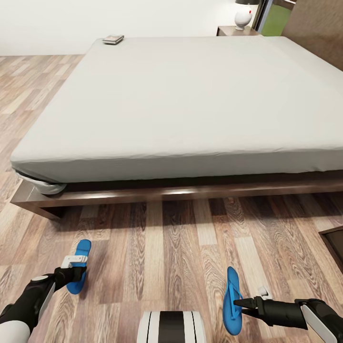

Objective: In the bedroom, move the book from the bed onto either nightstand, and place the two sandals side by side next to the bed.

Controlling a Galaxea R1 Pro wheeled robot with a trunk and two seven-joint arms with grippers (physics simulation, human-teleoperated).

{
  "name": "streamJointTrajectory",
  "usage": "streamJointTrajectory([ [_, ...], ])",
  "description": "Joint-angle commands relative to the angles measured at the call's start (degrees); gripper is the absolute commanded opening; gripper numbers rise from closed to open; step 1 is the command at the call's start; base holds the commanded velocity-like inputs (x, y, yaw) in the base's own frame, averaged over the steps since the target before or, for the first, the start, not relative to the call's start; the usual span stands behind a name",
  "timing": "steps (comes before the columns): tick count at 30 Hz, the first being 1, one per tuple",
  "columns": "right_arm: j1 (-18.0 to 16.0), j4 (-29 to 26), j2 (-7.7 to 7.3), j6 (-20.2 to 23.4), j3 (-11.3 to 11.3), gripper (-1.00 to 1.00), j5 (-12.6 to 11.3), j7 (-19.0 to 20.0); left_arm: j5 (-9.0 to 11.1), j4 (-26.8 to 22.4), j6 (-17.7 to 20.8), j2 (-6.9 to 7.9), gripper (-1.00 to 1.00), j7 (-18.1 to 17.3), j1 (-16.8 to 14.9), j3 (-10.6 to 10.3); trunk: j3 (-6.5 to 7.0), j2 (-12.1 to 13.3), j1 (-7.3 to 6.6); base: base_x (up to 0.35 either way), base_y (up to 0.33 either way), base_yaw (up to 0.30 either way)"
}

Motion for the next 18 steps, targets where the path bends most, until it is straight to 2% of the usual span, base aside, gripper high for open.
streamJointTrajectory([
  [1, -0.05, 0.00, -0.06, 0.33, 0.24, -1.00, -0.44, -0.02, -0.50, -0.10, 0.26, -0.06, -1.00, -0.50, -0.02, 0.43, -0.26, -0.03, 0.02, 0.000, 0.000, 0.000],
  [16, -0.04, 0.00, -0.06, 0.33, 0.24, -1.00, -0.43, -0.02, -0.59, -0.10, 0.26, -0.14, -1.00, -0.58, -0.02, 0.59, -3.58, -0.23, 0.40, 0.000, 0.000, 0.000],
  [18, -0.05, 0.00, -0.06, 0.33, 0.24, -1.00, -0.42, -0.02, -0.59, -0.10, 0.26, -0.14, -1.00, -0.58, -0.02, 0.59, -3.58, -0.23, 0.40, 0.000, 0.000, 0.000],
])
